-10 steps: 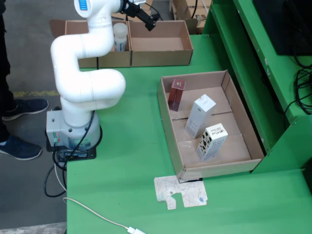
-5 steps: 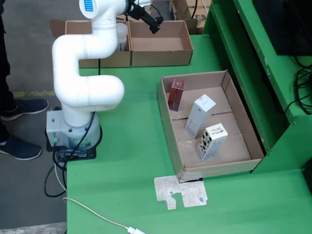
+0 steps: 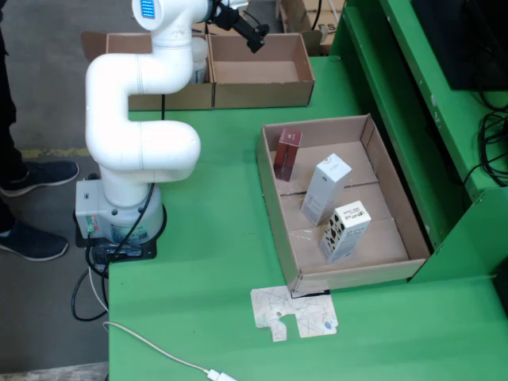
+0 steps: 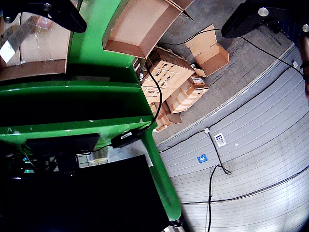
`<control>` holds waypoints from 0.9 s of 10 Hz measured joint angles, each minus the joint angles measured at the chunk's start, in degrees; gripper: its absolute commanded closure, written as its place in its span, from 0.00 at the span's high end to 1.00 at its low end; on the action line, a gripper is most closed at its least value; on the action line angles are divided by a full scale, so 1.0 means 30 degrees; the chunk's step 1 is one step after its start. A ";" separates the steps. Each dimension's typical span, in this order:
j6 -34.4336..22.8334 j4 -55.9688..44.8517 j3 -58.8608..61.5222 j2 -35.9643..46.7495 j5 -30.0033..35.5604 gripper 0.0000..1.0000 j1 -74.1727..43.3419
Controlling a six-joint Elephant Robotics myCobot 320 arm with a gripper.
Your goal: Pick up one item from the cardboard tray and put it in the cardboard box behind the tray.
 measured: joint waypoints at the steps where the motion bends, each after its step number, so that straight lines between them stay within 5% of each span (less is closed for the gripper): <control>1: -0.0790 0.0820 0.0293 -0.0793 0.0790 1.00 -0.0733; 9: -0.3923 0.1993 0.0263 -0.0147 0.6913 1.00 -0.7880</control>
